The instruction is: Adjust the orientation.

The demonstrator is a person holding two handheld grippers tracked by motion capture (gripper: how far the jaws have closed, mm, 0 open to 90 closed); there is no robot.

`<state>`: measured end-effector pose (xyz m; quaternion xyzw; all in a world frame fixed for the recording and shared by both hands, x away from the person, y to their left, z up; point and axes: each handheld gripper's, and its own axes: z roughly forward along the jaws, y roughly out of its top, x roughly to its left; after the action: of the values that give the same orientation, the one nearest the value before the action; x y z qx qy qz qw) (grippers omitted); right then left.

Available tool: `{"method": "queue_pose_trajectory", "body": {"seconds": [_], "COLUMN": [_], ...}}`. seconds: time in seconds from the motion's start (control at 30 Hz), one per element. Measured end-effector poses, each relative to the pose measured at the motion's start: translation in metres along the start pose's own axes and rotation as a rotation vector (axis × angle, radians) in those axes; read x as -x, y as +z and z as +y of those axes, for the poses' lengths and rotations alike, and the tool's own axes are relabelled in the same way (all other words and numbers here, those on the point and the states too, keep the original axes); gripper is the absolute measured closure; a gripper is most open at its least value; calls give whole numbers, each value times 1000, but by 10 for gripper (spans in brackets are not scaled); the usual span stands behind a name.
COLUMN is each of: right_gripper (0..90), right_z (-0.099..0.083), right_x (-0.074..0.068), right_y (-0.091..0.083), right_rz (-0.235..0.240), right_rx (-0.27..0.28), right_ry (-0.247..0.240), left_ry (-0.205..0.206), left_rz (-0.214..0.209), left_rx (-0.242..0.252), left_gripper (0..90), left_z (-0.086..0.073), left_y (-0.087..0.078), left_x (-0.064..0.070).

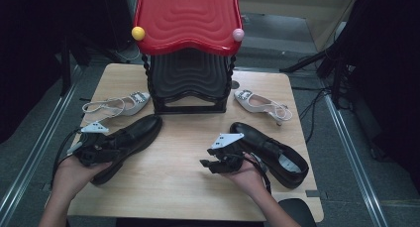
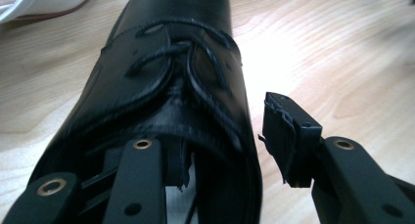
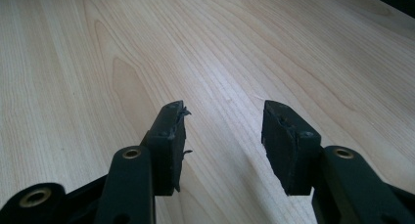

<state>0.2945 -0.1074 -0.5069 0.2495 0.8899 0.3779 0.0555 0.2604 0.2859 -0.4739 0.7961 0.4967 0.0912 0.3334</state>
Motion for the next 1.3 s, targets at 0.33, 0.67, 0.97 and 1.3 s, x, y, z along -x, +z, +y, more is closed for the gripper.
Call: {"method": "queue_pose_trajectory", "body": {"seconds": [0.33,0.67,0.97,1.3], "right_gripper": [522,521,519,516], "right_z": [-6,-14,-20,-29], "right_x": [-1,0,0,-1], "right_y": [-4,-12,-19,-29], "right_rz": [-21,-49,-73,-107], "right_rx": [-13,-1,17,32], "right_ry": [9,30,43,66], "left_ry": [-24,-20,46,106], "left_rz": [16,-38,-141,-227], "left_rx": [-34,-41,-11,-31], "left_gripper": [573,784,776,774], "left_z": [14,22,42,73], "left_y": [11,14,20,48], "left_x": [-1,2,31,66]}}
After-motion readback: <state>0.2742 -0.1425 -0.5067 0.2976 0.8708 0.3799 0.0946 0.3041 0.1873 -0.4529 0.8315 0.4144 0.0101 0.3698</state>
